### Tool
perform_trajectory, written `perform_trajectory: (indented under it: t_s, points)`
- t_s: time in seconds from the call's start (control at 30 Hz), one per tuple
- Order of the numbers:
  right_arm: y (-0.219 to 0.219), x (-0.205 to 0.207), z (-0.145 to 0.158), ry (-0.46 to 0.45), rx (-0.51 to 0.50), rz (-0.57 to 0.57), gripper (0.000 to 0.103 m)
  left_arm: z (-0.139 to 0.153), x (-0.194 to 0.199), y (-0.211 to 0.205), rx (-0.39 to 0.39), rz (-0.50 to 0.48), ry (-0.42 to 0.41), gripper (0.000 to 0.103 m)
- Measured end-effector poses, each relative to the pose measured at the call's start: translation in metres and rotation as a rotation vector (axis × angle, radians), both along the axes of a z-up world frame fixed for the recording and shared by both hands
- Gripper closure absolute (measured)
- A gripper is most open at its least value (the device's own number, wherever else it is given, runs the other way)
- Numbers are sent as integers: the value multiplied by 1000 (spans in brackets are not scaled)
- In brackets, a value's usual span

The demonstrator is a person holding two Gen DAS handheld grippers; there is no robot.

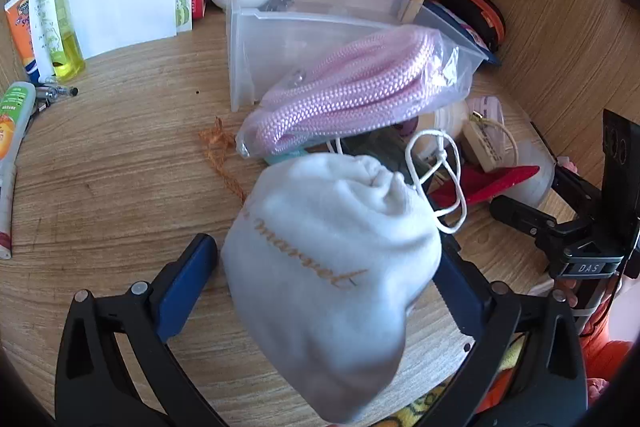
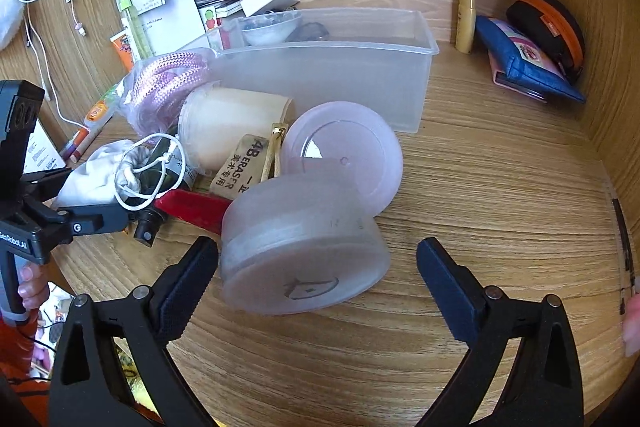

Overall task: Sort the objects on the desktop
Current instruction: 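Grasp the white drawstring pouch with the left gripper while the right gripper holds a frosted round container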

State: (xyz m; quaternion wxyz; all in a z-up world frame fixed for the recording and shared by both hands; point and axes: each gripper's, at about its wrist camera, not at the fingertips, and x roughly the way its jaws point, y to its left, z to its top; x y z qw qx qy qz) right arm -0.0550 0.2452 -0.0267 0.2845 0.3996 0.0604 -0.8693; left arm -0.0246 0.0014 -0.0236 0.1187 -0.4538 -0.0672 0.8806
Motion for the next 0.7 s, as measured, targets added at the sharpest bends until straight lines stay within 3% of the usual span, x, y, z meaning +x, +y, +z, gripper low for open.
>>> perform_trajectory:
  t_s: [0.1,0.27,0.37,0.47,0.6,0.7]
  points:
    - [1,-1,-1,-9,-9,4,17,-1,-1,1,51,-32,11,0]
    - [3,3,3,24,-11,-7,25,-7,-12,-1,51,-33,20,0]
    - [5,6,8,43,-16,-1,37,-8,-12,-4,78,-45,38,0]
    - [8,6,7,45,-15,-4,37,-9,-7,-5,44,-45,66,15]
    - [12,7,8,54,-29,-13,37,-3,-7,-3,77,-43,91,20]
    - [18,9,11,63,-42,-24,37,0,-4,-8,56,-38,99,24]
